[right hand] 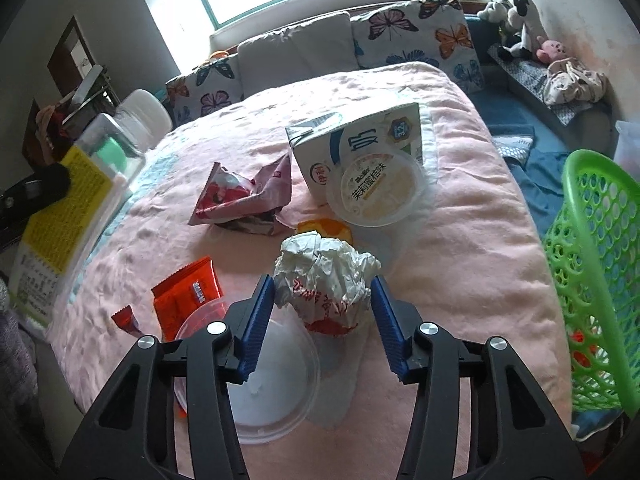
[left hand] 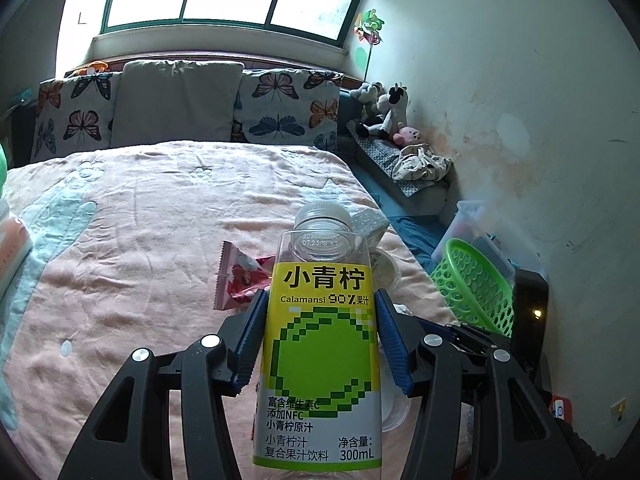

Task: Collect trash
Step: 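Grasp the crumpled white paper ball with the right tool, then carry both items over the basket while the right tool releases the paper ball inside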

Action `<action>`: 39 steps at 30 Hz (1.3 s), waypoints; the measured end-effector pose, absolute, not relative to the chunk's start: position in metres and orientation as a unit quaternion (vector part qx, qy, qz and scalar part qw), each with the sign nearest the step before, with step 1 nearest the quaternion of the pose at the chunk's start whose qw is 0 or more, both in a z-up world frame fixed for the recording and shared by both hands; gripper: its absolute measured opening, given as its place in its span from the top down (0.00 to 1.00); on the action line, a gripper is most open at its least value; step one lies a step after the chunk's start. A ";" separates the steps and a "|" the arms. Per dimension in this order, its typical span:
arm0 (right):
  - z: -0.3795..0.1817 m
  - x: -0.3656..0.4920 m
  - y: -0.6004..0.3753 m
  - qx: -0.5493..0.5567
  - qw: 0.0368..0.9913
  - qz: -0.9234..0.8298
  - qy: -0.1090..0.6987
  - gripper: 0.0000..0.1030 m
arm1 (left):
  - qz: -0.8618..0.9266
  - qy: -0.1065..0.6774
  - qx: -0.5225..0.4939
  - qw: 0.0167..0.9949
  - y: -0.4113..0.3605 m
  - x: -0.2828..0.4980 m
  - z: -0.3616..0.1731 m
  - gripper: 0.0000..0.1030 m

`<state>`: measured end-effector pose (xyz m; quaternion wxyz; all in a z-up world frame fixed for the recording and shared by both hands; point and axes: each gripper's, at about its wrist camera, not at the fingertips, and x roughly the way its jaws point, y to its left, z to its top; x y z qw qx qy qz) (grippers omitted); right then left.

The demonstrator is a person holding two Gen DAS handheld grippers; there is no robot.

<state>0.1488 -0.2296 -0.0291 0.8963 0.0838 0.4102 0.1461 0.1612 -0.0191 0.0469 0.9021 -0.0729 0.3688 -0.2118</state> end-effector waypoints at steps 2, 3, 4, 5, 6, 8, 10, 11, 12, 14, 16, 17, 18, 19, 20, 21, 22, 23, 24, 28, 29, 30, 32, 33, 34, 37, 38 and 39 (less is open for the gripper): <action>-0.025 0.143 -0.234 0.085 0.898 0.145 0.406 0.52 | -0.214 0.368 -0.072 0.902 -0.021 0.162 0.048 0.50; -0.023 0.140 -0.237 0.085 0.900 0.144 0.403 0.52 | -0.217 0.368 -0.071 0.901 -0.024 0.162 0.048 0.50; -0.019 0.135 -0.241 0.085 0.901 0.143 0.400 0.52 | -0.219 0.368 -0.071 0.901 -0.026 0.162 0.049 0.50; -0.017 0.132 -0.244 0.086 0.902 0.142 0.397 0.52 | -0.222 0.368 -0.069 0.901 -0.029 0.162 0.049 0.50; -0.014 0.128 -0.248 0.088 0.904 0.140 0.394 0.52 | -0.225 0.367 -0.068 0.900 -0.034 0.162 0.050 0.50; -0.008 0.120 -0.257 0.090 0.908 0.134 0.387 0.52 | -0.232 0.368 -0.069 0.898 -0.041 0.163 0.050 0.50; -0.003 0.114 -0.266 0.093 0.911 0.128 0.382 0.52 | -0.242 0.371 -0.067 0.894 -0.051 0.164 0.050 0.50; 0.001 0.109 -0.273 0.095 0.912 0.123 0.380 0.52 | -0.246 0.372 -0.066 0.893 -0.056 0.164 0.050 0.50; 0.003 0.106 -0.278 0.095 0.913 0.119 0.378 0.52 | -0.251 0.373 -0.065 0.891 -0.062 0.165 0.051 0.50; 0.006 0.101 -0.290 0.095 0.916 0.107 0.374 0.52 | -0.260 0.374 -0.064 0.888 -0.072 0.165 0.051 0.50; 0.009 0.094 -0.304 0.098 0.919 0.094 0.371 0.52 | -0.271 0.375 -0.060 0.884 -0.085 0.167 0.052 0.50; 0.010 0.092 -0.311 0.099 0.919 0.088 0.370 0.52 | -0.276 0.376 -0.058 0.883 -0.091 0.168 0.053 0.50; 0.011 0.089 -0.319 0.101 0.921 0.080 0.369 0.52 | -0.280 0.376 -0.057 0.882 -0.096 0.168 0.054 0.50; 0.011 0.087 -0.323 0.102 0.921 0.075 0.368 0.52 | -0.288 0.376 -0.056 0.879 -0.105 0.169 0.055 0.50; 0.012 0.084 -0.332 0.104 0.922 0.067 0.367 0.52 | -0.292 0.377 -0.055 0.877 -0.110 0.170 0.056 0.50; 0.012 0.082 -0.338 0.105 0.923 0.060 0.366 0.52 | -0.298 0.379 -0.054 0.875 -0.118 0.171 0.057 0.50; 0.013 0.080 -0.347 0.107 0.923 0.050 0.366 0.52 | -0.302 0.380 -0.052 0.873 -0.125 0.171 0.057 0.50; 0.013 0.078 -0.353 0.109 0.923 0.044 0.366 0.52 | -0.306 0.381 -0.050 0.871 -0.131 0.172 0.058 0.50; 0.013 0.077 -0.360 0.111 0.923 0.037 0.366 0.52 | -0.310 0.382 -0.049 0.869 -0.137 0.173 0.057 0.50; 0.008 0.072 -0.389 0.116 0.922 0.010 0.369 0.51 | -0.325 0.390 -0.038 0.861 -0.166 0.177 0.056 0.50; 0.005 0.072 -0.393 0.118 0.921 0.005 0.371 0.51 | -0.329 0.392 -0.033 0.859 -0.175 0.178 0.056 0.50; 0.003 0.072 -0.399 0.120 0.920 -0.001 0.373 0.51 | -0.332 0.394 -0.029 0.856 -0.183 0.179 0.055 0.50; -0.004 0.071 -0.413 0.126 0.917 -0.015 0.379 0.51 | -0.337 0.397 -0.021 0.853 -0.197 0.181 0.055 0.50; -0.006 0.071 -0.417 0.127 0.916 -0.019 0.380 0.50 | -0.340 0.397 -0.017 0.852 -0.203 0.182 0.055 0.50; -0.010 0.071 -0.423 0.130 0.914 -0.025 0.384 0.50 | -0.344 0.399 -0.012 0.850 -0.211 0.183 0.054 0.50; -0.017 0.071 -0.434 0.139 0.910 -0.032 0.389 0.48 | -0.351 0.406 0.000 0.844 -0.232 0.186 0.052 0.50; -0.019 0.071 -0.437 0.140 0.910 -0.036 0.389 0.48 | -0.353 0.408 0.003 0.842 -0.238 0.187 0.051 0.50; -0.022 0.071 -0.440 0.141 0.909 -0.038 0.390 0.47 | -0.355 0.412 0.008 0.839 -0.246 0.189 0.048 0.50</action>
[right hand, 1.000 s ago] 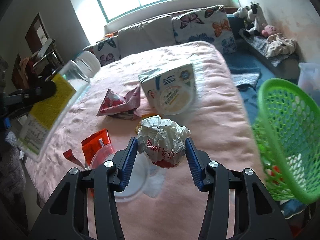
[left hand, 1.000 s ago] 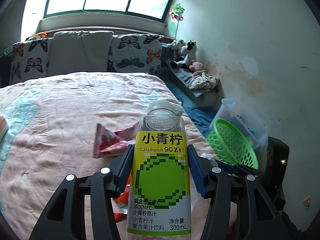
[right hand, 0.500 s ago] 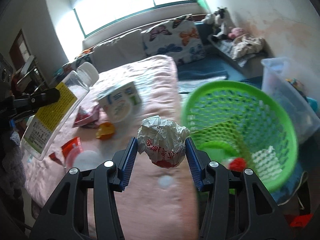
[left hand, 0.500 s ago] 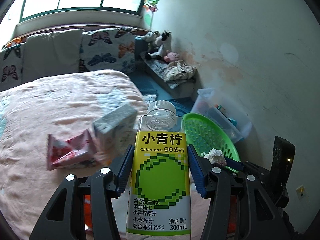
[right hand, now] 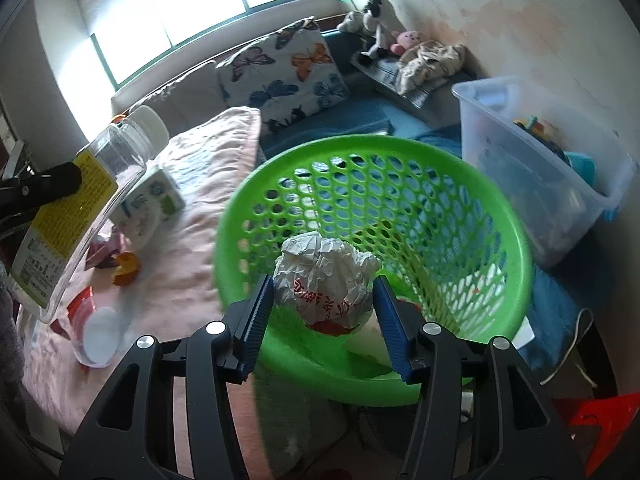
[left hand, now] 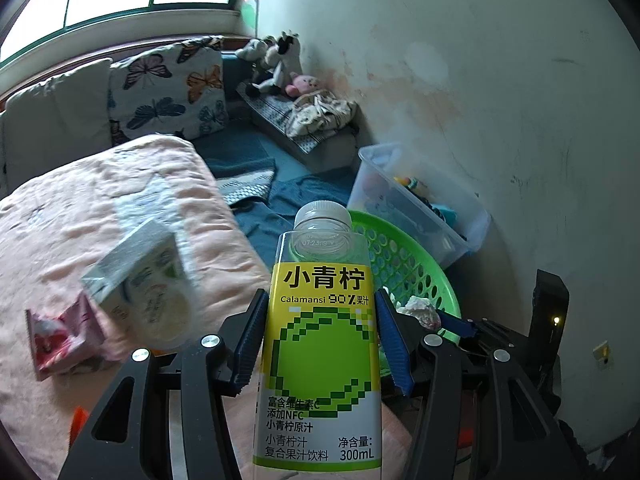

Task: Collect trash
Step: 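Carry both items over the basket while the right tool releases the paper ball inside, then open the left tool to drop the juice bottle into the basket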

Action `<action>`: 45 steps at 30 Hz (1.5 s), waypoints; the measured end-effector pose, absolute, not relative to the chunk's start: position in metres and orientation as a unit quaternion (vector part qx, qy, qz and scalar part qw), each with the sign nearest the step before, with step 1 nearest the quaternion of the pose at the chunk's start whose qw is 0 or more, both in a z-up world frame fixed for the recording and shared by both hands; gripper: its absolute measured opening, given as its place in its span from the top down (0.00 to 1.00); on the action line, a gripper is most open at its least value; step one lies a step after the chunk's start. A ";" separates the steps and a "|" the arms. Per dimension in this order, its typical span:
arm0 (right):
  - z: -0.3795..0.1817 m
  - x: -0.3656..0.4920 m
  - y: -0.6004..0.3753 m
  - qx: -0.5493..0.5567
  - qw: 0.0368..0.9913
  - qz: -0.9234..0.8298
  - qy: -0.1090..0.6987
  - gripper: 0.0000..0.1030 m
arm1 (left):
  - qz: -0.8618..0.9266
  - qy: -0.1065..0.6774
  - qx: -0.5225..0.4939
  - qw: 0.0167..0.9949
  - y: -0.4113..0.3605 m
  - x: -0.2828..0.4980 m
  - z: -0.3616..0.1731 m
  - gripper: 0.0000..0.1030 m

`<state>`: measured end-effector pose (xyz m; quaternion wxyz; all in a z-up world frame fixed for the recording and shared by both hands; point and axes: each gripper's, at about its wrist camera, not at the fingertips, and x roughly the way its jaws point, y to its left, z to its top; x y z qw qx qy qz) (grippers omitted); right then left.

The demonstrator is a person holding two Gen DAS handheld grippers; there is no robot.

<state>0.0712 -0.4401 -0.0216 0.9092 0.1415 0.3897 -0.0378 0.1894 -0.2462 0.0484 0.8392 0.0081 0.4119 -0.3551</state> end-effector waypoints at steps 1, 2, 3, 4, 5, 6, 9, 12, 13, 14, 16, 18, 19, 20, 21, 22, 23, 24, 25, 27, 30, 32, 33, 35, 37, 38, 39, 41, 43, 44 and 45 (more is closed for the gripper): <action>-0.023 0.072 -0.443 0.143 0.909 -0.040 0.389 0.47 | -0.356 0.414 0.011 0.837 -0.251 0.190 0.047 0.50; -0.024 0.072 -0.445 0.145 0.909 -0.042 0.389 0.46 | -0.358 0.417 0.015 0.835 -0.257 0.191 0.046 0.50; -0.026 0.072 -0.448 0.146 0.908 -0.044 0.390 0.45 | -0.360 0.420 0.018 0.833 -0.262 0.193 0.044 0.50; -0.027 0.072 -0.450 0.148 0.908 -0.043 0.390 0.45 | -0.362 0.424 0.022 0.830 -0.269 0.194 0.042 0.50; -0.028 0.072 -0.453 0.151 0.908 -0.044 0.389 0.44 | -0.363 0.427 0.026 0.828 -0.276 0.194 0.040 0.50; -0.028 0.072 -0.455 0.152 0.907 -0.044 0.389 0.41 | -0.364 0.428 0.029 0.827 -0.280 0.196 0.038 0.50; -0.029 0.069 -0.460 0.157 0.908 -0.048 0.386 0.41 | -0.368 0.436 0.036 0.821 -0.293 0.198 0.031 0.50; -0.028 0.063 -0.465 0.164 0.908 -0.049 0.381 0.41 | -0.368 0.443 0.043 0.816 -0.308 0.200 0.024 0.50; -0.027 0.061 -0.468 0.166 0.909 -0.050 0.379 0.41 | -0.369 0.445 0.044 0.815 -0.311 0.201 0.023 0.50; -0.027 0.059 -0.469 0.168 0.909 -0.050 0.378 0.40 | -0.370 0.448 0.046 0.813 -0.316 0.202 0.021 0.50; -0.026 0.054 -0.471 0.171 0.910 -0.053 0.375 0.39 | -0.369 0.453 0.053 0.810 -0.324 0.204 0.016 0.50; -0.026 0.050 -0.473 0.173 0.910 -0.054 0.374 0.39 | -0.366 0.460 0.060 0.807 -0.332 0.206 0.010 0.49; -0.026 0.049 -0.473 0.173 0.910 -0.055 0.374 0.39 | -0.365 0.463 0.061 0.805 -0.334 0.207 0.007 0.49; -0.027 0.047 -0.474 0.174 0.909 -0.057 0.373 0.38 | -0.363 0.467 0.064 0.804 -0.338 0.209 0.004 0.49; -0.028 0.045 -0.474 0.175 0.909 -0.057 0.374 0.38 | -0.360 0.472 0.067 0.802 -0.342 0.211 0.001 0.49; -0.029 0.044 -0.475 0.177 0.909 -0.057 0.374 0.38 | -0.358 0.475 0.069 0.801 -0.344 0.213 -0.002 0.49; -0.030 0.043 -0.475 0.178 0.908 -0.058 0.375 0.38 | -0.356 0.479 0.071 0.799 -0.348 0.215 -0.004 0.49; -0.031 0.042 -0.475 0.179 0.908 -0.059 0.375 0.38 | -0.354 0.481 0.073 0.799 -0.350 0.216 -0.006 0.49; -0.031 0.041 -0.475 0.181 0.907 -0.059 0.376 0.38 | -0.353 0.483 0.074 0.798 -0.353 0.217 -0.008 0.49; -0.032 0.039 -0.477 0.184 0.906 -0.061 0.376 0.38 | -0.353 0.488 0.073 0.795 -0.356 0.218 -0.010 0.49; -0.032 0.036 -0.477 0.186 0.906 -0.063 0.375 0.38 | -0.355 0.489 0.068 0.794 -0.357 0.219 -0.012 0.49; -0.031 0.035 -0.477 0.187 0.906 -0.063 0.375 0.38 | -0.358 0.485 0.063 0.795 -0.355 0.218 -0.010 0.45; -0.030 0.034 -0.477 0.186 0.906 -0.063 0.374 0.38 | -0.360 0.483 0.059 0.796 -0.354 0.218 -0.008 0.40; -0.028 0.032 -0.475 0.185 0.907 -0.063 0.373 0.38 | -0.363 0.475 0.051 0.800 -0.349 0.216 -0.002 0.39; -0.026 0.031 -0.474 0.184 0.908 -0.061 0.371 0.38 | -0.363 0.462 0.048 0.808 -0.341 0.212 0.005 0.39; -0.025 0.029 -0.472 0.183 0.909 -0.060 0.370 0.38 | -0.360 0.457 0.049 0.812 -0.337 0.210 0.008 0.39; -0.024 0.028 -0.470 0.184 0.909 -0.058 0.369 0.38 | -0.357 0.453 0.050 0.816 -0.333 0.208 0.010 0.39; -0.022 0.026 -0.465 0.183 0.911 -0.053 0.366 0.38 | -0.351 0.442 0.047 0.824 -0.320 0.203 0.015 0.39; -0.020 0.024 -0.461 0.182 0.912 -0.049 0.365 0.38 | -0.346 0.435 0.042 0.830 -0.305 0.197 0.018 0.39; -0.018 0.024 -0.457 0.181 0.913 -0.045 0.364 0.38 | -0.343 0.432 0.041 0.833 -0.298 0.194 0.020 0.39; -0.016 0.023 -0.452 0.178 0.914 -0.041 0.363 0.38 | -0.340 0.429 0.039 0.836 -0.291 0.191 0.021 0.39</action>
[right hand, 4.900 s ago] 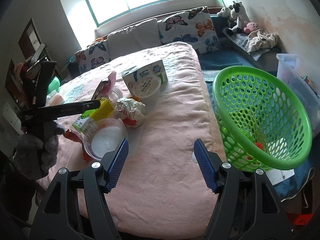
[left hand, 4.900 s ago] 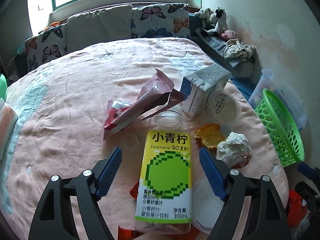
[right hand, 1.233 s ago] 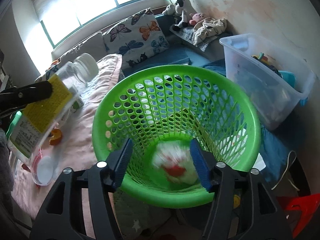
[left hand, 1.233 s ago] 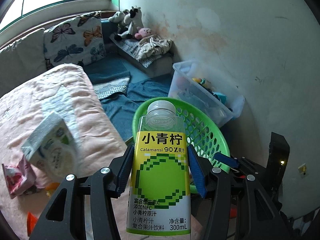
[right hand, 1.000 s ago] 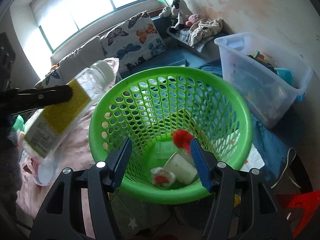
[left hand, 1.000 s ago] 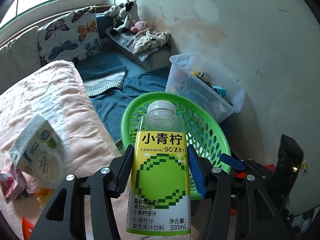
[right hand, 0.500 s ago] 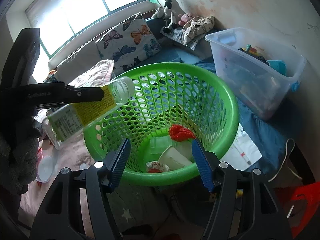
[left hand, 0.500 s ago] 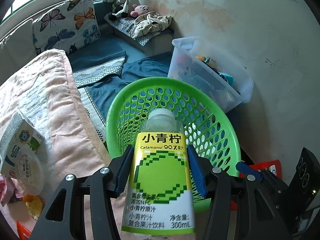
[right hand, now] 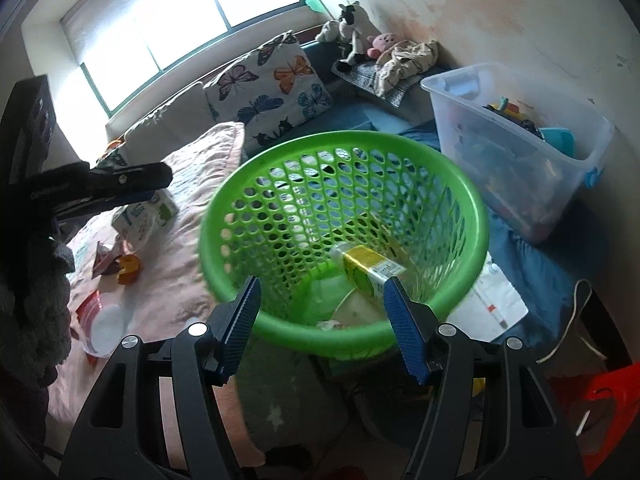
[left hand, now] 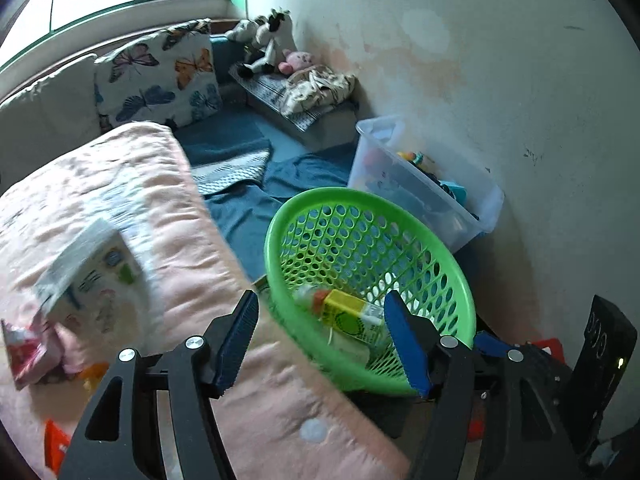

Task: Collect trash
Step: 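Open the left tool to drop the juice bottle into the basket, then move both tools back over the bed toward the remaining trash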

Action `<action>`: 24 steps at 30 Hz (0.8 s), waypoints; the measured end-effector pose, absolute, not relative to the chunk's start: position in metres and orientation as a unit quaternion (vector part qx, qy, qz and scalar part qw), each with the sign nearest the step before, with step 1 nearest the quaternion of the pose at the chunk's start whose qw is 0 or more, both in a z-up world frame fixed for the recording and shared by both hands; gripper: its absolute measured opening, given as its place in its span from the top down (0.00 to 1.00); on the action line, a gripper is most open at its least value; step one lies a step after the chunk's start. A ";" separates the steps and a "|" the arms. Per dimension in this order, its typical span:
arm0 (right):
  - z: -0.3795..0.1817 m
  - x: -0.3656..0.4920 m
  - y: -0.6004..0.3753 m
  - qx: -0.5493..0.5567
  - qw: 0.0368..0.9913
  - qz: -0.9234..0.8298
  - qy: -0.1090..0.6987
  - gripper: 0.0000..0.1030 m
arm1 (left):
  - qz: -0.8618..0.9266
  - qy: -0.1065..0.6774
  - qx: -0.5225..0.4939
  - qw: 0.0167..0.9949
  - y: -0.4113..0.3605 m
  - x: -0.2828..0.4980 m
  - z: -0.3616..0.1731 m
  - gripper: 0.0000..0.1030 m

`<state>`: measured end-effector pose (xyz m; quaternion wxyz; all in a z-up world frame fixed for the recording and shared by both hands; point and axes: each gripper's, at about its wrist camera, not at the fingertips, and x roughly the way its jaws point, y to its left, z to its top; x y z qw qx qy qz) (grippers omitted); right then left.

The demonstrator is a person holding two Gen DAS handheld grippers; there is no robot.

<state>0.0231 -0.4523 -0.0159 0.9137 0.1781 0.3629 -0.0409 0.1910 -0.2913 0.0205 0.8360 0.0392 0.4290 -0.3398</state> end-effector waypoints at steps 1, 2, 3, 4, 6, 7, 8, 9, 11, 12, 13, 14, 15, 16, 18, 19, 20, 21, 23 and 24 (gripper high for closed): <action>-0.014 0.023 -0.449 0.176 0.915 -0.039 0.362 0.38 | -0.334 0.425 0.038 0.840 -0.281 0.187 0.022 0.39; -0.013 0.022 -0.444 0.174 0.915 -0.035 0.362 0.38 | -0.331 0.423 0.037 0.843 -0.275 0.184 0.022 0.39; -0.011 0.022 -0.440 0.172 0.916 -0.031 0.361 0.38 | -0.327 0.420 0.036 0.846 -0.268 0.182 0.023 0.39; -0.011 0.022 -0.438 0.171 0.916 -0.028 0.361 0.37 | -0.321 0.416 0.034 0.850 -0.259 0.179 0.024 0.39; -0.009 0.022 -0.428 0.166 0.918 -0.019 0.361 0.36 | -0.310 0.411 0.028 0.857 -0.241 0.174 0.025 0.39; -0.008 0.023 -0.423 0.163 0.918 -0.015 0.361 0.36 | -0.306 0.411 0.025 0.859 -0.232 0.173 0.025 0.39; -0.009 0.023 -0.418 0.162 0.918 -0.011 0.362 0.36 | -0.300 0.411 0.021 0.861 -0.223 0.172 0.025 0.39; -0.008 0.024 -0.412 0.160 0.918 -0.006 0.364 0.36 | -0.296 0.410 0.018 0.862 -0.218 0.172 0.025 0.39; -0.008 0.027 -0.401 0.153 0.917 0.005 0.367 0.36 | -0.285 0.408 0.013 0.867 -0.201 0.170 0.025 0.39; -0.009 0.028 -0.396 0.151 0.917 0.009 0.369 0.36 | -0.277 0.405 0.012 0.871 -0.190 0.169 0.025 0.39; -0.009 0.030 -0.389 0.149 0.917 0.015 0.371 0.36 | -0.270 0.404 0.012 0.874 -0.183 0.169 0.025 0.39; -0.009 0.032 -0.381 0.144 0.916 0.022 0.373 0.36 | -0.262 0.403 0.010 0.877 -0.173 0.167 0.024 0.39; -0.010 0.034 -0.376 0.141 0.916 0.026 0.375 0.36 | -0.256 0.402 0.007 0.879 -0.164 0.167 0.023 0.39; -0.010 0.036 -0.372 0.137 0.916 0.032 0.377 0.36 | -0.248 0.403 0.004 0.881 -0.154 0.166 0.022 0.38; -0.011 0.040 -0.359 0.131 0.915 0.045 0.380 0.36 | -0.229 0.404 -0.001 0.886 -0.136 0.165 0.020 0.35; -0.011 0.042 -0.354 0.128 0.914 0.052 0.381 0.36 | -0.220 0.405 -0.006 0.888 -0.124 0.165 0.019 0.35; -0.011 0.045 -0.346 0.123 0.914 0.060 0.383 0.36 | -0.213 0.406 -0.010 0.888 -0.116 0.166 0.017 0.35; -0.011 0.046 -0.340 0.120 0.913 0.065 0.384 0.36 | -0.204 0.408 -0.015 0.890 -0.105 0.166 0.016 0.35; -0.011 0.051 -0.328 0.114 0.912 0.079 0.387 0.35 | -0.188 0.412 -0.029 0.891 -0.087 0.167 0.014 0.35; -0.012 0.053 -0.320 0.110 0.911 0.087 0.389 0.33 | -0.180 0.414 -0.038 0.891 -0.076 0.167 0.013 0.35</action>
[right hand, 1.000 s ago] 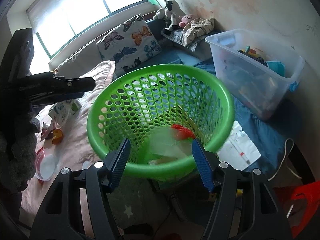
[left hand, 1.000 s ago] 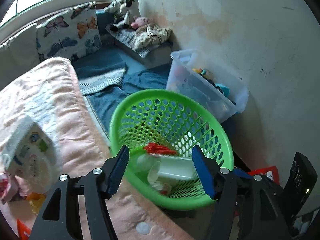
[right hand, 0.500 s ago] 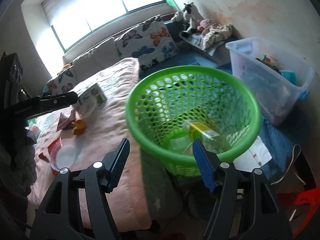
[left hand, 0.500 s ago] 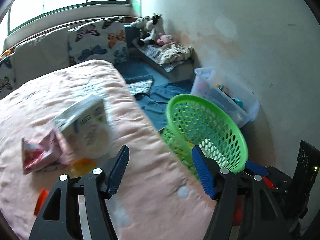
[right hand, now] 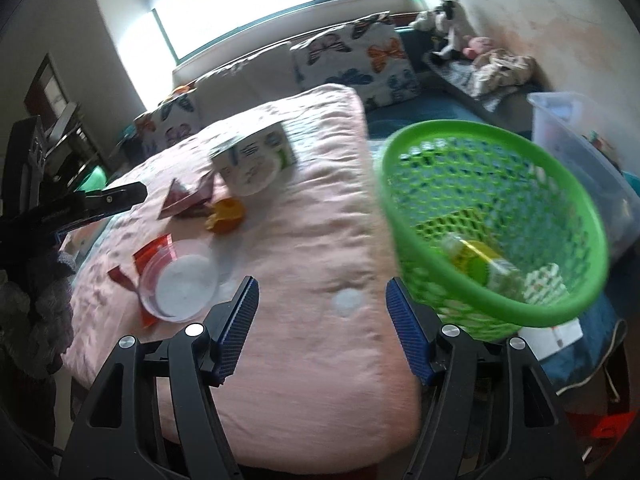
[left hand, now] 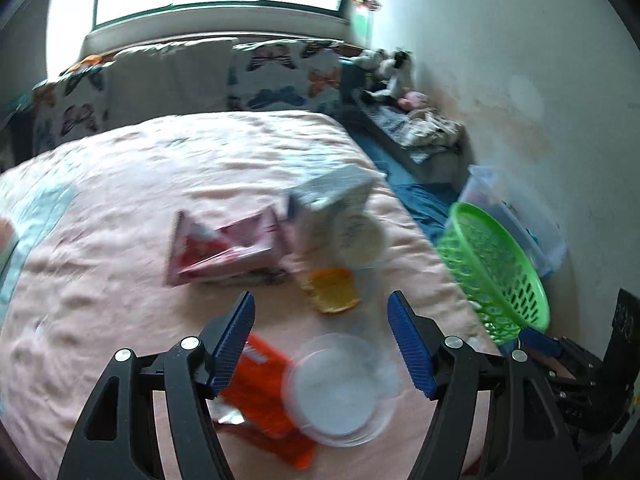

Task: Collect trash
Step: 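Move both tools back over the bed toward the remaining trash, then grasp the red snack wrapper with the left tool while the right tool grasps the clear round lid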

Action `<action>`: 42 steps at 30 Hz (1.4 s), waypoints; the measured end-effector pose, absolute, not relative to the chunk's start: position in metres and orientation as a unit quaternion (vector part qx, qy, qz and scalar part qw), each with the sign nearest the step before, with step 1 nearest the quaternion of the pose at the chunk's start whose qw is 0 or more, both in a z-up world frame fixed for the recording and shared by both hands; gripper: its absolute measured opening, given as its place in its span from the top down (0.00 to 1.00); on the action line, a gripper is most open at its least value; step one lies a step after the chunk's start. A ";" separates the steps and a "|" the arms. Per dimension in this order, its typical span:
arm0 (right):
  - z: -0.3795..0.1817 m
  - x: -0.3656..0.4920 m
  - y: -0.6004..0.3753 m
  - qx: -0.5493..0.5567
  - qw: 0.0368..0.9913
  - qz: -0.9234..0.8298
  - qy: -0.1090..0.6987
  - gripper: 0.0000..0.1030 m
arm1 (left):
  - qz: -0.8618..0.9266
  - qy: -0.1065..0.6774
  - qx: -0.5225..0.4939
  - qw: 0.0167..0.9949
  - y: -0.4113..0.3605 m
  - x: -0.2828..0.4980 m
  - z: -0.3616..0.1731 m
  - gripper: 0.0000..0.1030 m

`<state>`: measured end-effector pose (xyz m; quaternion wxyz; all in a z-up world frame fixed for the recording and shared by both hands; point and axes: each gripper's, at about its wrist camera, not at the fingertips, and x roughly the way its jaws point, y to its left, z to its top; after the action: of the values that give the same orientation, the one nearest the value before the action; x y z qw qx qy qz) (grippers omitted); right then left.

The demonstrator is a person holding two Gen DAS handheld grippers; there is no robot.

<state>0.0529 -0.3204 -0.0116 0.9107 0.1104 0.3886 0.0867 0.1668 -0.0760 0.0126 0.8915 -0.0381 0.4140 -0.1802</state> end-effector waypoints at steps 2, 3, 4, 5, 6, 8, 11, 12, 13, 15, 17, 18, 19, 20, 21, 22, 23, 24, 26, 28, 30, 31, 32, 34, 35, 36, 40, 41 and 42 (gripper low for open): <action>-0.012 0.056 -0.309 0.104 0.909 0.100 0.390 0.32 | -0.170 0.414 -0.046 0.893 -0.063 0.167 0.010 0.35; -0.012 0.057 -0.302 0.100 0.909 0.106 0.391 0.31 | -0.164 0.415 -0.051 0.894 -0.055 0.166 0.009 0.35; -0.012 0.060 -0.294 0.096 0.907 0.115 0.393 0.31 | -0.160 0.416 -0.056 0.894 -0.049 0.166 0.007 0.35; -0.012 0.060 -0.289 0.092 0.907 0.120 0.394 0.29 | -0.156 0.417 -0.064 0.893 -0.041 0.165 0.006 0.35; -0.013 0.063 -0.282 0.089 0.905 0.128 0.396 0.27 | -0.150 0.418 -0.070 0.893 -0.034 0.164 0.003 0.35; -0.014 0.067 -0.268 0.082 0.901 0.148 0.399 0.25 | -0.143 0.421 -0.078 0.892 -0.022 0.163 0.000 0.35; -0.017 0.073 -0.247 0.066 0.898 0.170 0.401 0.19 | -0.134 0.425 -0.089 0.891 -0.011 0.161 -0.005 0.32; -0.019 0.076 -0.239 0.060 0.896 0.178 0.403 0.18 | -0.131 0.427 -0.095 0.890 -0.006 0.160 -0.007 0.32; -0.021 0.077 -0.234 0.056 0.894 0.182 0.404 0.18 | -0.129 0.428 -0.098 0.889 -0.003 0.159 -0.009 0.32; -0.026 0.082 -0.219 0.046 0.889 0.198 0.409 0.13 | -0.124 0.430 -0.100 0.889 0.002 0.157 -0.012 0.32; -0.030 0.086 -0.208 0.038 0.887 0.206 0.413 0.12 | -0.121 0.432 -0.104 0.888 0.008 0.155 -0.014 0.30; -0.032 0.087 -0.204 0.034 0.884 0.212 0.415 0.12 | -0.119 0.433 -0.107 0.887 0.012 0.154 -0.016 0.29; -0.034 0.089 -0.199 0.029 0.883 0.214 0.417 0.11 | -0.118 0.433 -0.109 0.887 0.014 0.153 -0.017 0.28; -0.037 0.090 -0.194 0.023 0.882 0.213 0.419 0.10 | -0.117 0.433 -0.111 0.887 0.016 0.152 -0.017 0.28; -0.040 0.092 -0.190 0.019 0.881 0.215 0.422 0.09 | -0.117 0.434 -0.113 0.886 0.018 0.151 -0.019 0.28; -0.042 0.093 -0.188 0.018 0.879 0.217 0.424 0.09 | -0.118 0.436 -0.114 0.885 0.020 0.150 -0.020 0.28; -0.045 0.096 -0.186 0.017 0.877 0.220 0.428 0.09 | -0.118 0.437 -0.115 0.884 0.021 0.149 -0.021 0.28; -0.047 0.098 -0.183 0.015 0.875 0.221 0.430 0.09 | -0.118 0.438 -0.117 0.883 0.023 0.148 -0.023 0.27; -0.051 0.101 -0.179 0.010 0.874 0.220 0.433 0.08 | -0.117 0.442 -0.123 0.881 0.026 0.146 -0.026 0.27; -0.054 0.104 -0.175 0.006 0.873 0.221 0.435 0.07 | -0.115 0.446 -0.129 0.878 0.031 0.145 -0.030 0.27; -0.056 0.106 -0.173 0.004 0.872 0.221 0.436 0.07 | -0.115 0.449 -0.134 0.876 0.033 0.144 -0.033 0.27; -0.056 0.107 -0.172 0.003 0.873 0.220 0.435 0.07 | -0.116 0.450 -0.136 0.875 0.034 0.143 -0.035 0.27; -0.057 0.108 -0.172 0.003 0.874 0.219 0.434 0.07 | -0.116 0.452 -0.138 0.874 0.035 0.143 -0.036 0.27; -0.058 0.111 -0.172 0.004 0.874 0.216 0.434 0.07 | -0.116 0.454 -0.139 0.872 0.035 0.143 -0.039 0.27; -0.058 0.112 -0.172 0.005 0.874 0.215 0.435 0.07 | -0.116 0.455 -0.141 0.871 0.035 0.143 -0.040 0.27; -0.059 0.113 -0.172 0.004 0.874 0.213 0.437 0.07 | -0.117 0.456 -0.142 0.871 0.036 0.143 -0.041 0.27; -0.059 0.113 -0.175 0.008 0.873 0.211 0.439 0.11 | -0.128 0.462 -0.145 0.866 0.032 0.143 -0.046 0.27; -0.059 0.112 -0.176 0.007 0.874 0.210 0.438 0.11 | -0.130 0.463 -0.143 0.865 0.030 0.142 -0.047 0.27; -0.057 0.110 -0.177 0.007 0.876 0.208 0.435 0.11 | -0.134 0.464 -0.141 0.864 0.027 0.142 -0.049 0.27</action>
<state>0.1102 -0.1772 -0.0573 0.8758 0.0073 0.4354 0.2084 0.1417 0.0270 -0.0487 0.8642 -0.1407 0.4643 -0.1337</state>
